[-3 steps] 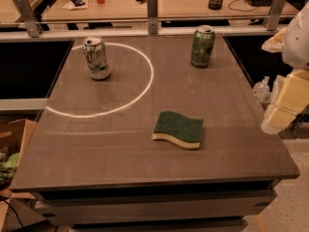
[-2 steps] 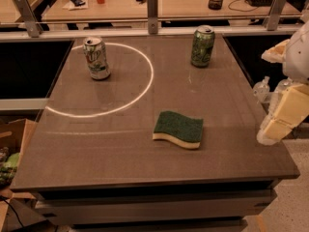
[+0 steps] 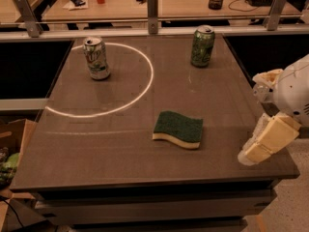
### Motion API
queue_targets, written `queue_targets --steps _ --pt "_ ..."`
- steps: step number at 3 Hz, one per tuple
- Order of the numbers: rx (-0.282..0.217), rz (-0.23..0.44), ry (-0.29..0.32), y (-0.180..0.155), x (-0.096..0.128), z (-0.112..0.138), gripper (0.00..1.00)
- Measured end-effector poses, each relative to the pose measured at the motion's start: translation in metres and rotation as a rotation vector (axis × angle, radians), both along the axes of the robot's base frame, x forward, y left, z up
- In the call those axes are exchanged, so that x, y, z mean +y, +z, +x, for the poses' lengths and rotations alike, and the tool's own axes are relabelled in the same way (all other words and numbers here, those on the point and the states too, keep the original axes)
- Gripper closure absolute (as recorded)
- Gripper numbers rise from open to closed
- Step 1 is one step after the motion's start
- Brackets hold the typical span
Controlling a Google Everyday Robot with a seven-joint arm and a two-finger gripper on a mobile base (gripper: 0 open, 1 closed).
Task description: Move sponge near green can
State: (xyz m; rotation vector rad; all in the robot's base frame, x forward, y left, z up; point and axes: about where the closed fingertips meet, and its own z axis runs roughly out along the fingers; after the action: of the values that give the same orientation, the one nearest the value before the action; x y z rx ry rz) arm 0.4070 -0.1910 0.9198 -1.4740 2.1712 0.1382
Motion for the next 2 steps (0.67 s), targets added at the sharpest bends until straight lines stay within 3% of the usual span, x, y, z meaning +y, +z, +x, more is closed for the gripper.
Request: queue_targets --steps 1,2 --pt "-0.058 0.104 -0.007 -0.0305 0.0282 0.0087 0.0" --pt "-0.057 0.095 -0.017 -0.0321 0.026 0.0099 0.0"
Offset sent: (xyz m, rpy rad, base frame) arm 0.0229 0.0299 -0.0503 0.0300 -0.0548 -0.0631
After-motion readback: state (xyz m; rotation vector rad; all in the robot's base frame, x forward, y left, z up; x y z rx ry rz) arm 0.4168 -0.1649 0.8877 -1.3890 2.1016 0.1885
